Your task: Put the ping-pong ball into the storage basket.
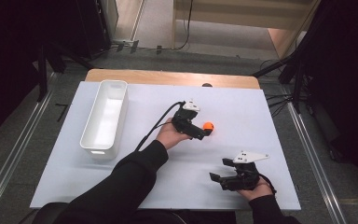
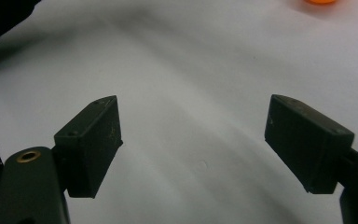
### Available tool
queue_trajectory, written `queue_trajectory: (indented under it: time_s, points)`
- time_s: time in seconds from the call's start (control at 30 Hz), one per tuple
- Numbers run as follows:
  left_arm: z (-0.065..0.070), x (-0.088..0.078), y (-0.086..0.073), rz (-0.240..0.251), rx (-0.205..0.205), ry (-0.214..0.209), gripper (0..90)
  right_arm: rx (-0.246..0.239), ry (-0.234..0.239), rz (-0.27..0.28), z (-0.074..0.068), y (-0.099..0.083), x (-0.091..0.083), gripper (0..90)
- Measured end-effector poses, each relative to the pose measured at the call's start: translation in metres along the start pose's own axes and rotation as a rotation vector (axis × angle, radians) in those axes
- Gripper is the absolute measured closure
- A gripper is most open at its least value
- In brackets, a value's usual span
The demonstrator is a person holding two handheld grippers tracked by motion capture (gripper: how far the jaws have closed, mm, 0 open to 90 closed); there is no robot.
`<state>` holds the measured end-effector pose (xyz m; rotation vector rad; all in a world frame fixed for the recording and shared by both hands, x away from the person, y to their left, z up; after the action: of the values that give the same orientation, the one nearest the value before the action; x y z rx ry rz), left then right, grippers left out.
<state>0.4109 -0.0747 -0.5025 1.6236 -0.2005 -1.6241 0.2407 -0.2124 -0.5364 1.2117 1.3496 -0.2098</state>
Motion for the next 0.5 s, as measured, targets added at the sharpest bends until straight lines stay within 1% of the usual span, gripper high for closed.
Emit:
queue_trajectory:
  time_s: [0.07,0.17,0.23,0.3,0.5]
  points:
    - [0.000,0.002,0.001,-0.007,0.011,0.005,3.9,0.001,0.000,0.000,0.000,0.000,0.000,17.1]
    - [-0.001,0.003,0.003,0.001,0.028,0.016,3.9,0.004,-0.001,0.001,0.000,0.000,0.000,17.1]
    - [-0.003,0.004,0.004,0.006,0.019,0.015,3.9,0.001,0.000,-0.001,0.000,0.000,0.000,17.1]
    - [-0.004,0.006,0.004,-0.011,0.023,0.020,3.9,0.001,-0.001,0.000,0.000,0.000,0.000,17.1]
    - [-0.003,0.010,0.011,-0.008,0.026,0.022,3.9,-0.001,0.001,-0.002,0.000,0.000,0.000,17.2]
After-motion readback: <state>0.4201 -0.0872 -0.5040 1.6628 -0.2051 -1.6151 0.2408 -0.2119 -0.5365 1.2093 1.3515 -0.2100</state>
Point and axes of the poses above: each handheld gripper's, and its own axes: x roughly forward along the jaws, y roughly out of its top, z roughly to its right, the point moved 5 cm from there along x, roughly forward along the jaws, and after that the axes turned 15 degrees about -z, right-handed, at the moved point
